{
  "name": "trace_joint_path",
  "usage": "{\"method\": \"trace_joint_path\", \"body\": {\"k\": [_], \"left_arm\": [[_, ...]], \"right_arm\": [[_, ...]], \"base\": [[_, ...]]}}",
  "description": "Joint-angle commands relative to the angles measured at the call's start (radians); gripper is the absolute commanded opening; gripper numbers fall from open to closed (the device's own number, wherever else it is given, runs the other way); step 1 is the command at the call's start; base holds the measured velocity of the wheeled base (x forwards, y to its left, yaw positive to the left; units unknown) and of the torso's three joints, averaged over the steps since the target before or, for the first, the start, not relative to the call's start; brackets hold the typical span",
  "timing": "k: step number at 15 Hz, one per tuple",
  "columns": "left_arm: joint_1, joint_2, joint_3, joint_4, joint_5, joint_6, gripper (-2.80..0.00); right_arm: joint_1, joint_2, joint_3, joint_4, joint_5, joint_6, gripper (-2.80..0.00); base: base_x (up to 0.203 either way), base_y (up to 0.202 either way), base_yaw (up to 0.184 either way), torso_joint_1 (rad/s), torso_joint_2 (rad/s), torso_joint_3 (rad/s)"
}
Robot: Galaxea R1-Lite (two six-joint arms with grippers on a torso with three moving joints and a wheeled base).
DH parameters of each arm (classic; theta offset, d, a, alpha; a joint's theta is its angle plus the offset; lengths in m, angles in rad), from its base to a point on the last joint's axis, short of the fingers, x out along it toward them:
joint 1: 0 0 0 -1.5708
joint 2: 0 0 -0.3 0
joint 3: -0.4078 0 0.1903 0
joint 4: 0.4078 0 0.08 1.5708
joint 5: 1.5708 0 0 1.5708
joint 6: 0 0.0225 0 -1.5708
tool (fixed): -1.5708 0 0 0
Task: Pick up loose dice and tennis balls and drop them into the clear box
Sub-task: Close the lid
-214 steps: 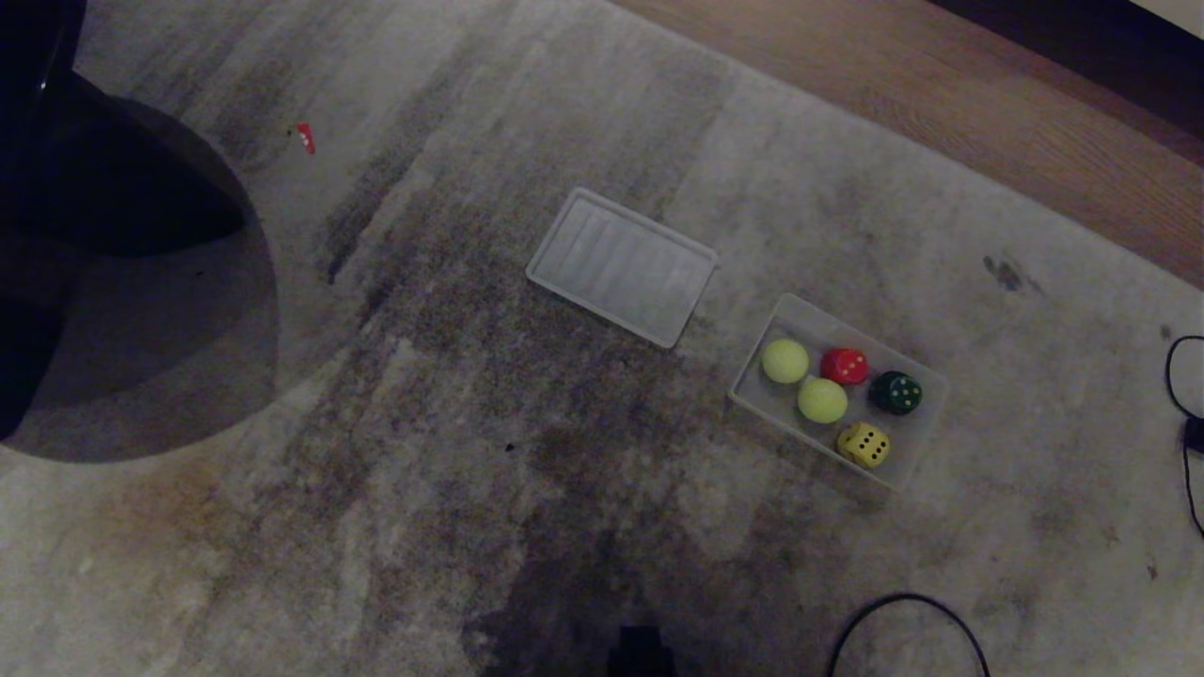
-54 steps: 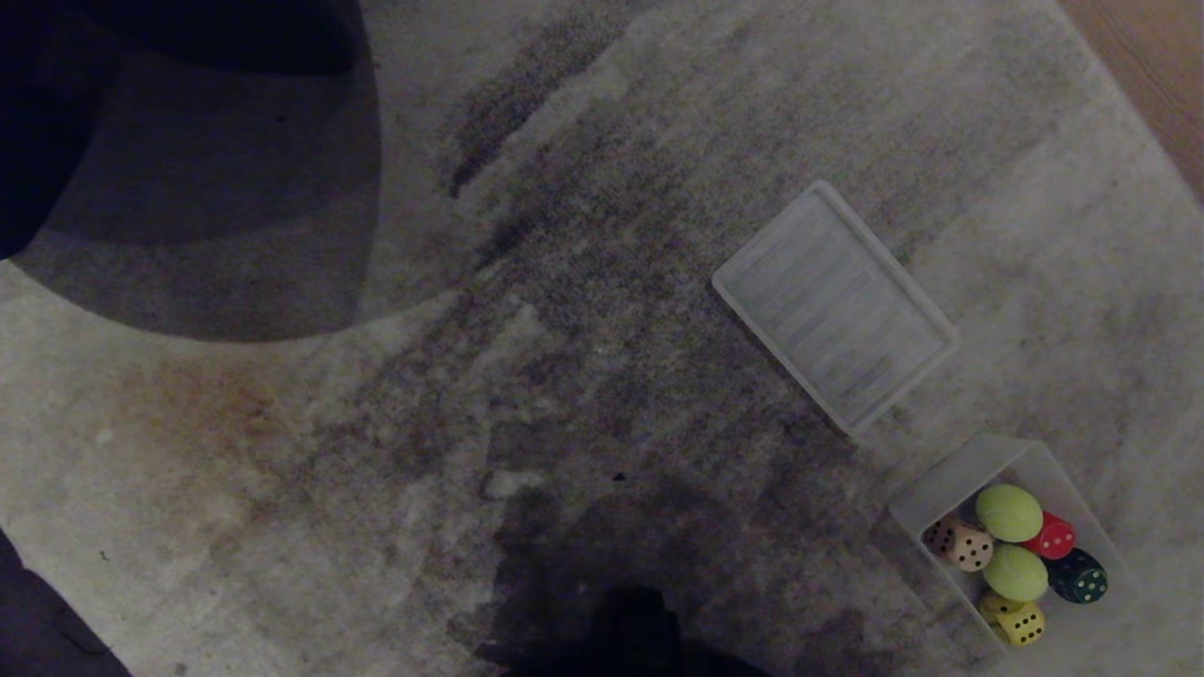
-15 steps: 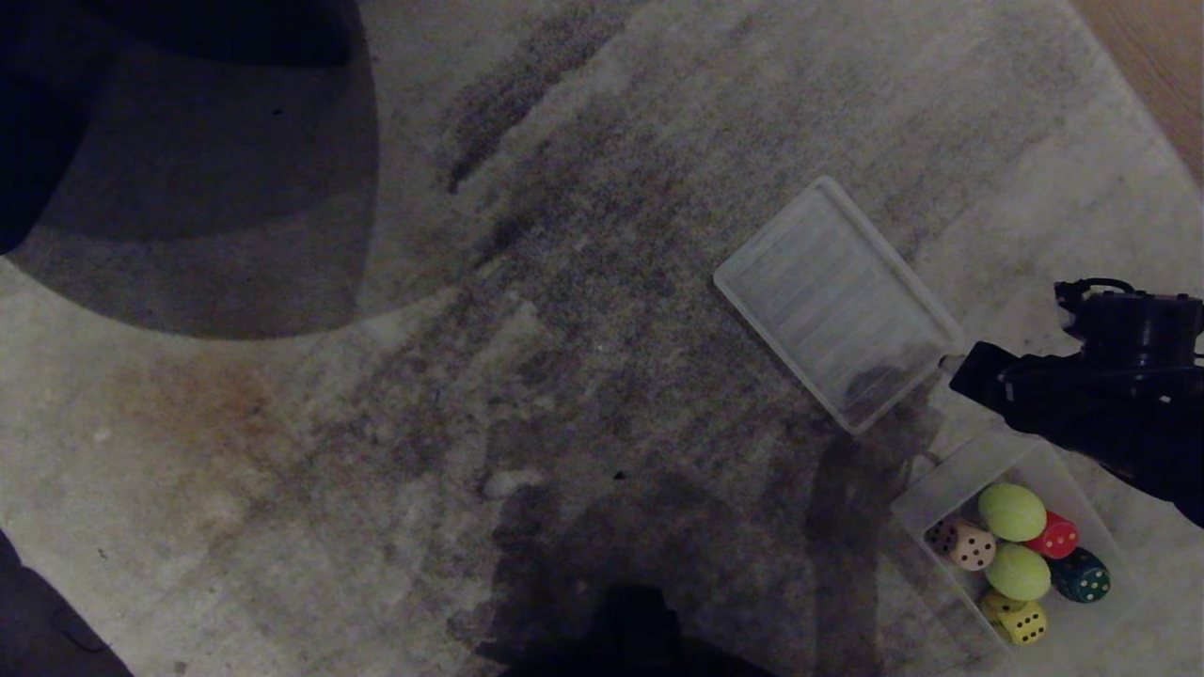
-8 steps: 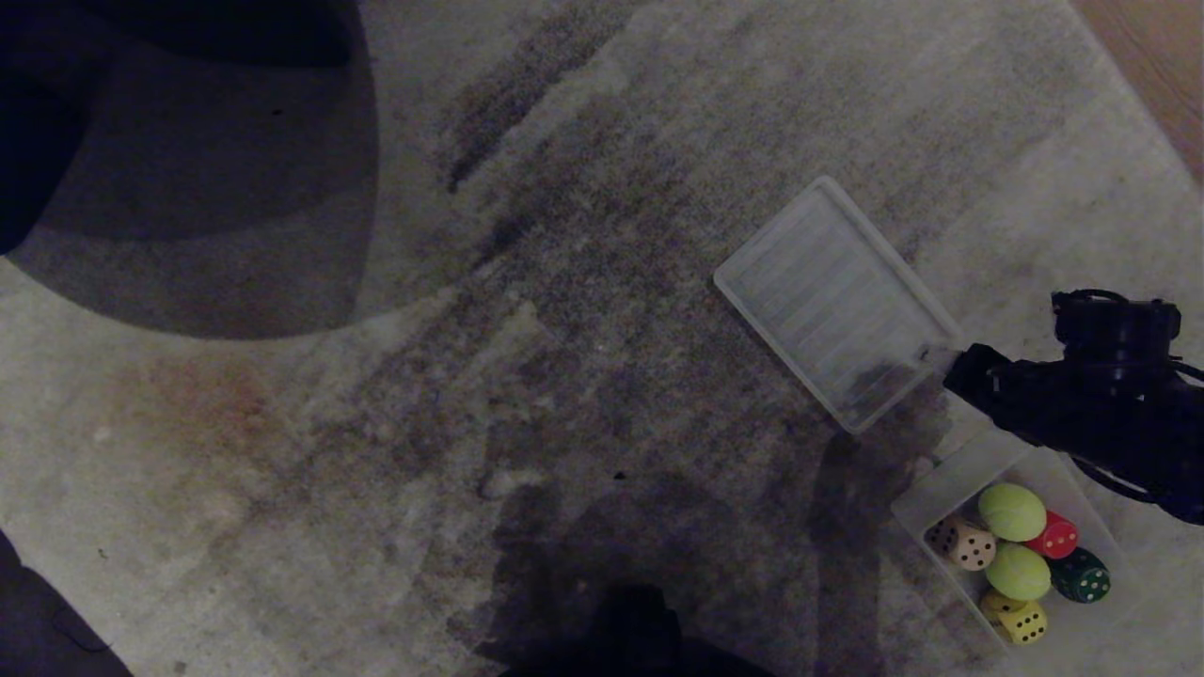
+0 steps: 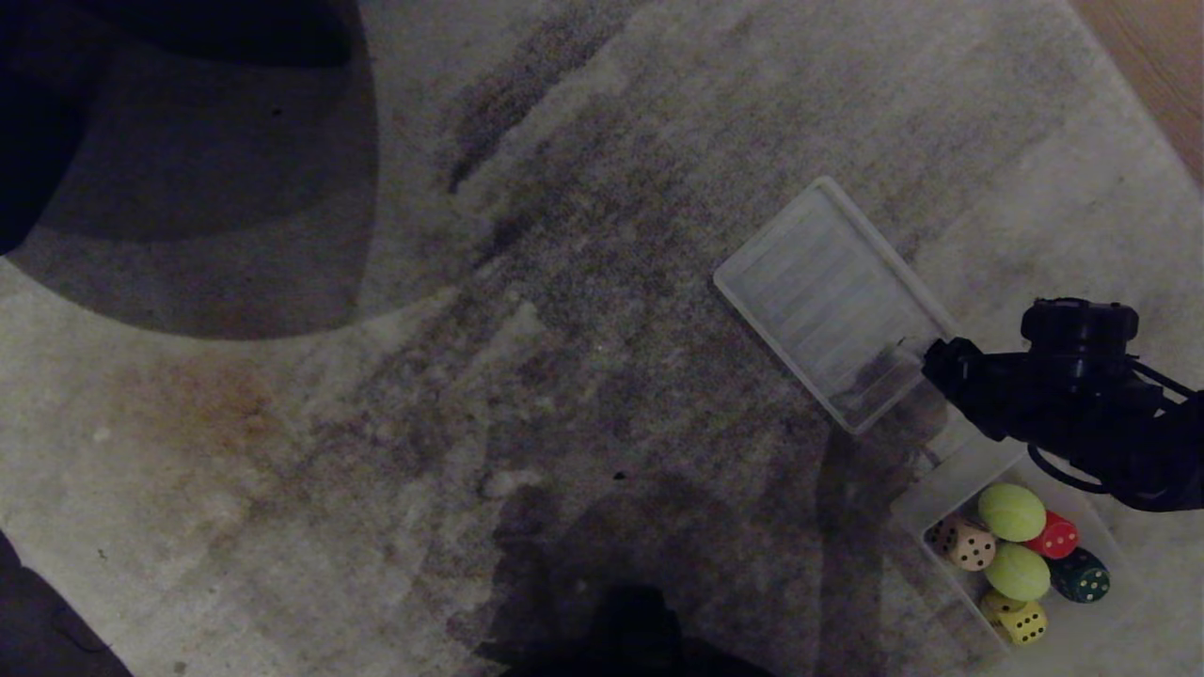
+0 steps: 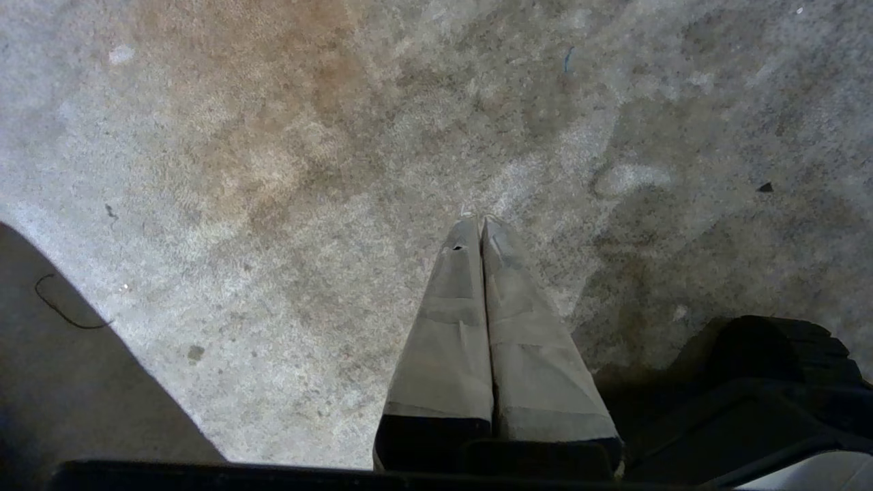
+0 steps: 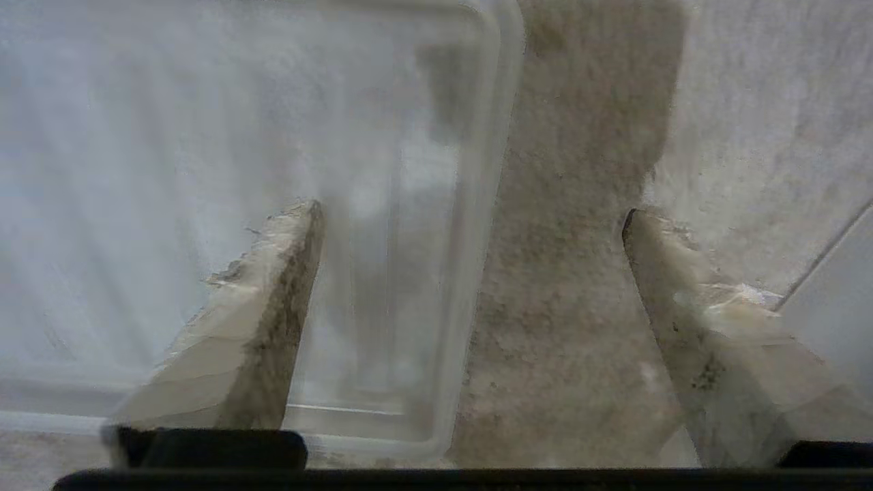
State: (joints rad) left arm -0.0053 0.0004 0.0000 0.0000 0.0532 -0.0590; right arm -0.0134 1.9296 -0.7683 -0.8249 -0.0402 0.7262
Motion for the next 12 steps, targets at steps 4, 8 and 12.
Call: {"method": "trace_joint_path", "body": {"k": [4,8,12], "left_arm": [[-0.001,0.001,0.002,0.0,0.0,-0.001,-2.8],[0.0,0.001,0.002,0.0,0.001,-0.001,-2.8],[0.001,0.001,0.002,0.0,0.0,-0.001,-2.8]], "right_arm": [[-0.001,0.042,-0.006,-0.034,0.005,-0.002,-2.8],[-0.002,0.046,-0.005,-0.061,0.002,-0.014,-2.8],[-0.002,-0.004,0.008,-0.082,0.001,-0.016,-2.8]], "base": [[0.0,0.0,0.0,0.0,0.0,0.0],[0.0,0.0,0.0,0.0,0.0,0.0],[0.0,0.0,0.0,0.0,0.0,0.0]]}}
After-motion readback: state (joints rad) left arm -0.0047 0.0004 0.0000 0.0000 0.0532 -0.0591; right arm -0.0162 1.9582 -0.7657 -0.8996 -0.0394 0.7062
